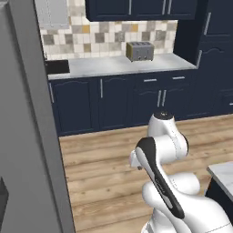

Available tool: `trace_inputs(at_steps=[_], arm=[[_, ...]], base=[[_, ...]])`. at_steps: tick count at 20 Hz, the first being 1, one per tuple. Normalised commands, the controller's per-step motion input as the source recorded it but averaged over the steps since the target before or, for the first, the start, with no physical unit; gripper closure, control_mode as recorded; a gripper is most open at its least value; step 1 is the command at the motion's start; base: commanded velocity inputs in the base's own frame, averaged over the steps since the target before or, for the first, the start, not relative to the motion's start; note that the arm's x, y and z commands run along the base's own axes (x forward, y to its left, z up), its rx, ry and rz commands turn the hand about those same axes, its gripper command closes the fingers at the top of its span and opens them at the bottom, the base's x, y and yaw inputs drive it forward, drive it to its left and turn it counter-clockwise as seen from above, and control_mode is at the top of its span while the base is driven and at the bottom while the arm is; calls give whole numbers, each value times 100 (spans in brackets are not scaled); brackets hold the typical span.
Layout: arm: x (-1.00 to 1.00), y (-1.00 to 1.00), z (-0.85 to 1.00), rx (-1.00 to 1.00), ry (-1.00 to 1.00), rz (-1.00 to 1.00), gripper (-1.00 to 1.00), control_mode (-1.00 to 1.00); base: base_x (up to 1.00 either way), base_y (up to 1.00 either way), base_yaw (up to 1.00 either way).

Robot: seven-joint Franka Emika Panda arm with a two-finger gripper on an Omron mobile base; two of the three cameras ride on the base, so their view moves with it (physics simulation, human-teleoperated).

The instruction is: Retrieve the butter from the fridge and place it on a plate on the dining table. Then retrieve the butter knife by the fridge and place it near the plate.

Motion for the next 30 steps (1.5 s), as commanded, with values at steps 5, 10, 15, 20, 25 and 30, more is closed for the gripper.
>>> trace_inputs(at_steps=[5,10,15,20,25,30], arm=[[0,0,0,0,0,0,-100,100],[0,0,0,0,0,0,-100,100],[0,0,0,0,0,0,-100,100],[0,0,0,0,0,0,-100,100],[0,0,0,0,0,0,-100,100],[0,0,0,0,0,0,-100,100]], base=[[100,1,7],[100,22,19],[96,55,33],[68,39,63],[45,14,82],[31,7,78]])
